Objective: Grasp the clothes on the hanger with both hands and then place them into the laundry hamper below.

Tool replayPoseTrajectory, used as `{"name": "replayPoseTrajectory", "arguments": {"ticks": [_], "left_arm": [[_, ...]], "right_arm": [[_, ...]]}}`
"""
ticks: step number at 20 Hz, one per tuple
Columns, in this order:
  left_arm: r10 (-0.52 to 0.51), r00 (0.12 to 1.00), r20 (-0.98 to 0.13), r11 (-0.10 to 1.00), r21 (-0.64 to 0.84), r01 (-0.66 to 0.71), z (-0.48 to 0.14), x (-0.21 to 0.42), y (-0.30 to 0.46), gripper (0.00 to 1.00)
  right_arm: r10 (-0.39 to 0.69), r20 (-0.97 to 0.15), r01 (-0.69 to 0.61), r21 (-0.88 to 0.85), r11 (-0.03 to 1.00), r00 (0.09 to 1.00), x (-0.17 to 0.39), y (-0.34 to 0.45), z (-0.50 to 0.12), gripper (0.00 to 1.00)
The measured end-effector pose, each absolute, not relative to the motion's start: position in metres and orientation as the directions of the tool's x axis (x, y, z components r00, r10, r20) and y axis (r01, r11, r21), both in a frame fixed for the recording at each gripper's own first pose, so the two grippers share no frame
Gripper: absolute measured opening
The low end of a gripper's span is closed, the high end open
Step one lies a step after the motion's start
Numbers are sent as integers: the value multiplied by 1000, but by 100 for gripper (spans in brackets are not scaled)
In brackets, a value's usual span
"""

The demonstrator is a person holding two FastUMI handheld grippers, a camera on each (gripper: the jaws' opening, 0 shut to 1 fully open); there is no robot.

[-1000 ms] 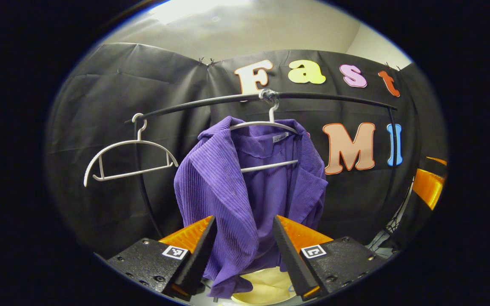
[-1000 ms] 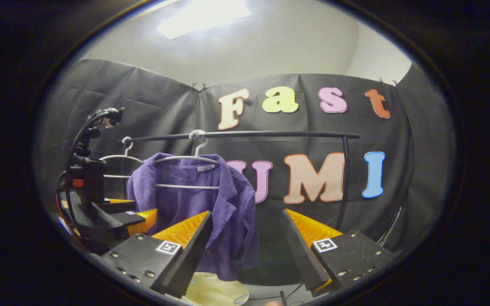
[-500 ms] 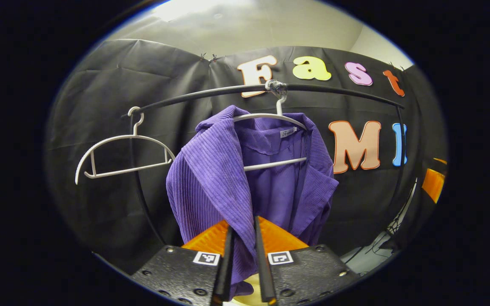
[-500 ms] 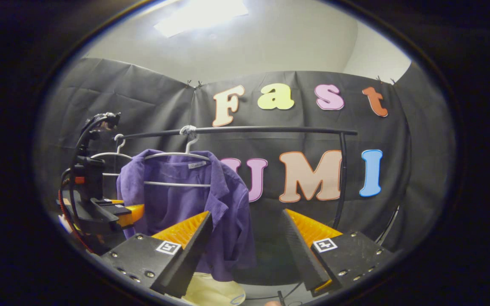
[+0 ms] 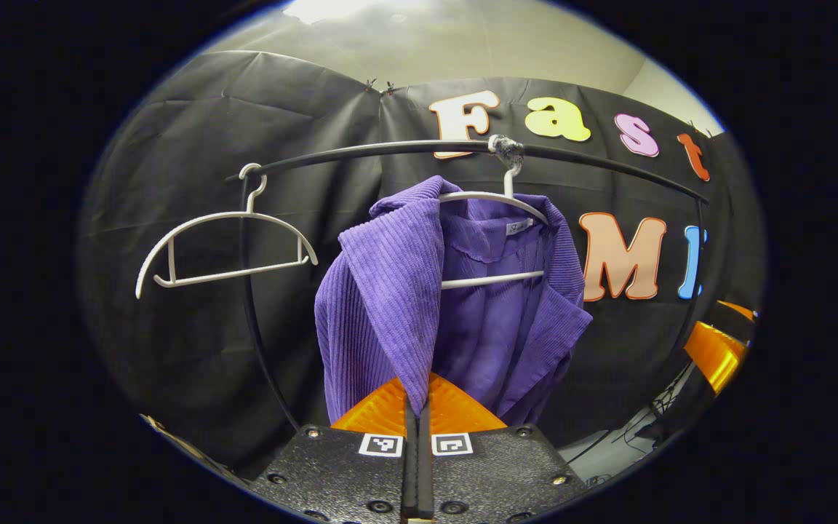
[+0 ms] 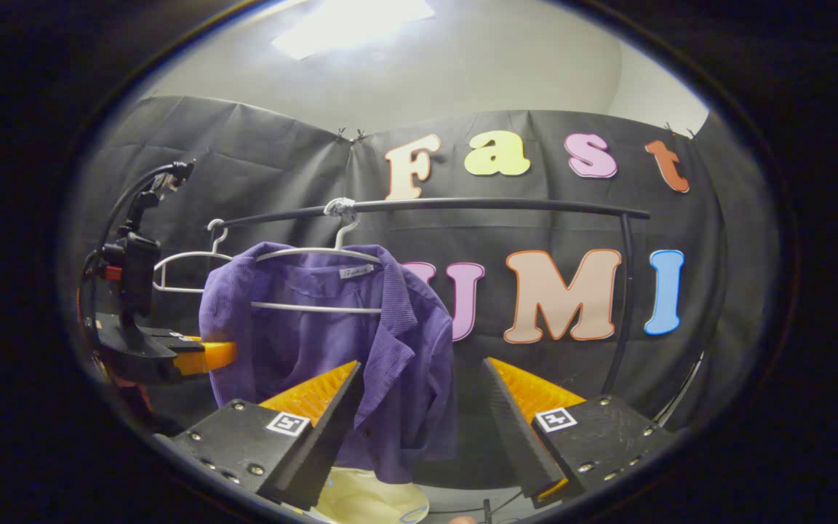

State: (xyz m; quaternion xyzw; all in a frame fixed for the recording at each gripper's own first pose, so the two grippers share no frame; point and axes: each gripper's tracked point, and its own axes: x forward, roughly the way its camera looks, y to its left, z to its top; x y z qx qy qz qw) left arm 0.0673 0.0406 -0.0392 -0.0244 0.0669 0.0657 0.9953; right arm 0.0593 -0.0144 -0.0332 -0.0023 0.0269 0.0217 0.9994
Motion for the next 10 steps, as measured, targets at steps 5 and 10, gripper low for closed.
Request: {"name": "replayPoseTrajectory", "arguments": {"ticks": [5,10], "left_arm": [[156,980,-126,987,-22,-160,-35,62,48,0],[212,970,-118,976,-29,-217,-29,59,64,0]], "right_arm": [[93,-86,-92,6,996,992,86,1,-48,94],[123,-128,-123,9,992,984,124,13,-68,97]]}}
